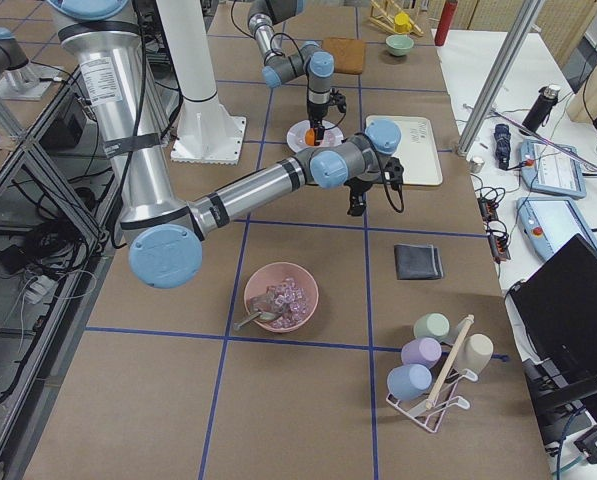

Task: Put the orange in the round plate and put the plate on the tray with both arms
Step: 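Open the left gripper and lift it away while the right arm moves in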

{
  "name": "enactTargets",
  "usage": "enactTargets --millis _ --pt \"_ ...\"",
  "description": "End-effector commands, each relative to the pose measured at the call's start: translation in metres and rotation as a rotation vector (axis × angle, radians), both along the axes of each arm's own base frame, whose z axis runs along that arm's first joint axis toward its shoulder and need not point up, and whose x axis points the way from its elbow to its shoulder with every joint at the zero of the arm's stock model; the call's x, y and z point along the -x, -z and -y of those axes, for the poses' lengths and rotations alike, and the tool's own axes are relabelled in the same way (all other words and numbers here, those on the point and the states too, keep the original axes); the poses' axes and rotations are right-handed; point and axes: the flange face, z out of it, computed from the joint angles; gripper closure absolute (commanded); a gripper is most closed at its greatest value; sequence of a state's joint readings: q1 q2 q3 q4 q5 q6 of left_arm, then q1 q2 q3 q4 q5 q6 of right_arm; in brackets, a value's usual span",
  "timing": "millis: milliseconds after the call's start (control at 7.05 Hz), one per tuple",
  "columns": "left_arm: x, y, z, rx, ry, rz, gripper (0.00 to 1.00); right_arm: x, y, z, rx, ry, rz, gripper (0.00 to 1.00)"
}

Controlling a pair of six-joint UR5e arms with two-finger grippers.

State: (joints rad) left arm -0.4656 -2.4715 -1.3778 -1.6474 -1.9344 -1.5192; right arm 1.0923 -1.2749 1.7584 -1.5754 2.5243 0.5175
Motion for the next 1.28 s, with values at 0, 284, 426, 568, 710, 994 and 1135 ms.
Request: enactTargets --millis 0,284,426,568,710,994,1135 --pt "0.001 -0.003 0.000 -0.005 -0.001 -0.008 0.24 0.078 0.045 0.000 0.009 0.071 0.016 0.00" --pt "0.016 0.003 0.012 -0.014 0.019 -0.026 0.03 0.100 0.052 -0.009 0.002 0.107 0.019 0.00" --pt "0.044 -0.005 0.017 -0.023 0.036 -0.046 0.03 0.110 0.055 -0.013 0.016 0.113 0.018 0.00" --pt "0.077 -0.014 0.017 -0.056 0.037 -0.065 0.03 0.122 0.062 -0.019 0.024 0.124 0.020 0.00" --pt "0.115 -0.030 0.018 -0.087 0.027 -0.078 0.03 0.140 0.064 -0.023 0.031 0.120 0.036 0.00" --pt "0.197 -0.054 0.047 -0.089 0.024 -0.113 0.03 0.177 0.040 -0.023 0.078 0.040 0.136 0.00" --pt "0.219 -0.059 0.060 -0.092 0.039 -0.115 0.03 0.193 0.026 -0.026 0.094 0.000 0.180 0.00"
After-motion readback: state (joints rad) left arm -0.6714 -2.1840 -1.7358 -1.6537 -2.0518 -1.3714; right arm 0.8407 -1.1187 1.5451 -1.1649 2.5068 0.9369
